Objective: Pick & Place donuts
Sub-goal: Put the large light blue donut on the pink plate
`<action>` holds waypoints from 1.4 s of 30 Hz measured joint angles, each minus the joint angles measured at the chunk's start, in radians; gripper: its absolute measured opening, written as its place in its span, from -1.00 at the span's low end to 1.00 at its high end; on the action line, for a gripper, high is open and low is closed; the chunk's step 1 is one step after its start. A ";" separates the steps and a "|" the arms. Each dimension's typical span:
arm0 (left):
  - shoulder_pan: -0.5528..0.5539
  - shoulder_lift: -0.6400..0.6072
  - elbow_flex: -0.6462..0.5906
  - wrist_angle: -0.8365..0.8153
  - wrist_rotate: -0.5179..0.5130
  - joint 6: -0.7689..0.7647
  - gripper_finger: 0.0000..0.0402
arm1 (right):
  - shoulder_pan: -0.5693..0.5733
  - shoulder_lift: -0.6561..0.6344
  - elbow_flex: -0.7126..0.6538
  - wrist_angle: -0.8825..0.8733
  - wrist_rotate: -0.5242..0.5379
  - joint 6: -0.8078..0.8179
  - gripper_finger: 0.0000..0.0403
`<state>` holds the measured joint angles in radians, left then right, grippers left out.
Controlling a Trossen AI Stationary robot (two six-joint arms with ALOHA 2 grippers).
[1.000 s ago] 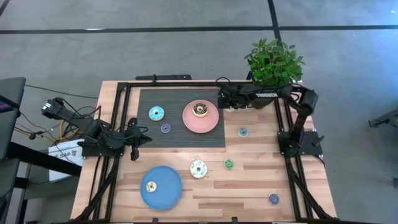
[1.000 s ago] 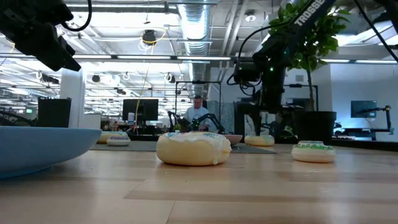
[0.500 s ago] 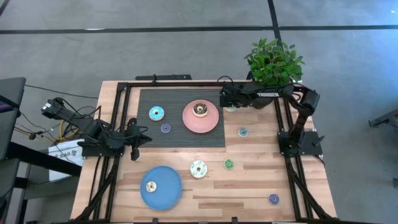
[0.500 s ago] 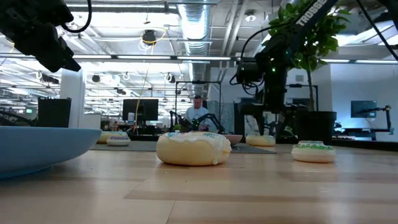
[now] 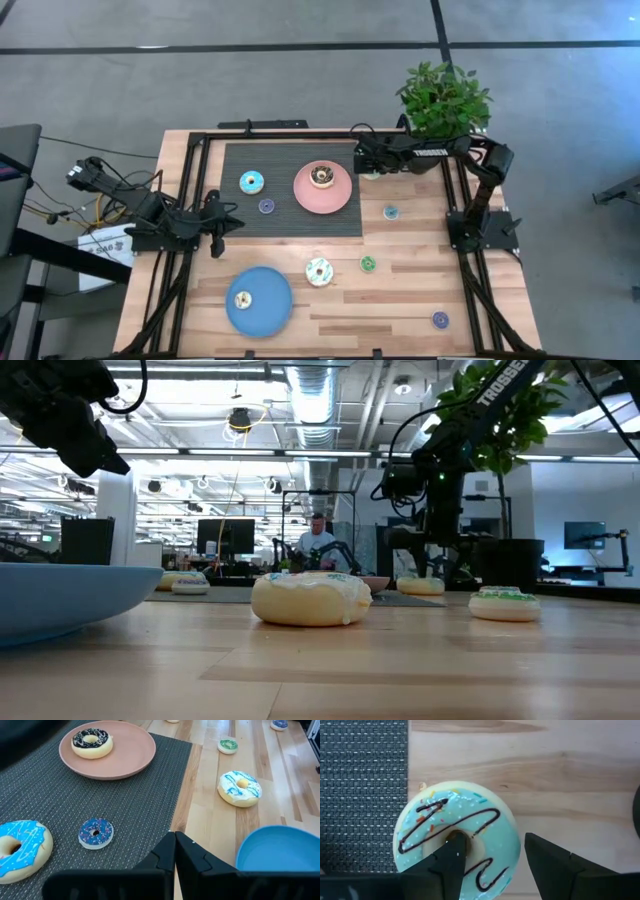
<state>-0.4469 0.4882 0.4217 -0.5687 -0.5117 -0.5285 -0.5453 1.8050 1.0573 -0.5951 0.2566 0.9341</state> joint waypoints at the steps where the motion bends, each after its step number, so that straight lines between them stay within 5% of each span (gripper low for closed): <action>1: 0.000 0.000 0.000 0.001 0.000 0.000 -1.00 | 0.000 0.000 0.000 0.001 -0.004 -0.001 -0.05; 42: 0.000 0.000 0.000 0.007 0.000 -0.043 -1.00 | 0.039 0.053 0.002 0.050 -0.011 -0.021 -0.20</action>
<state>-0.4469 0.4882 0.4217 -0.5621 -0.5115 -0.5713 -0.5064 1.8580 1.0592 -0.5447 0.2453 0.9130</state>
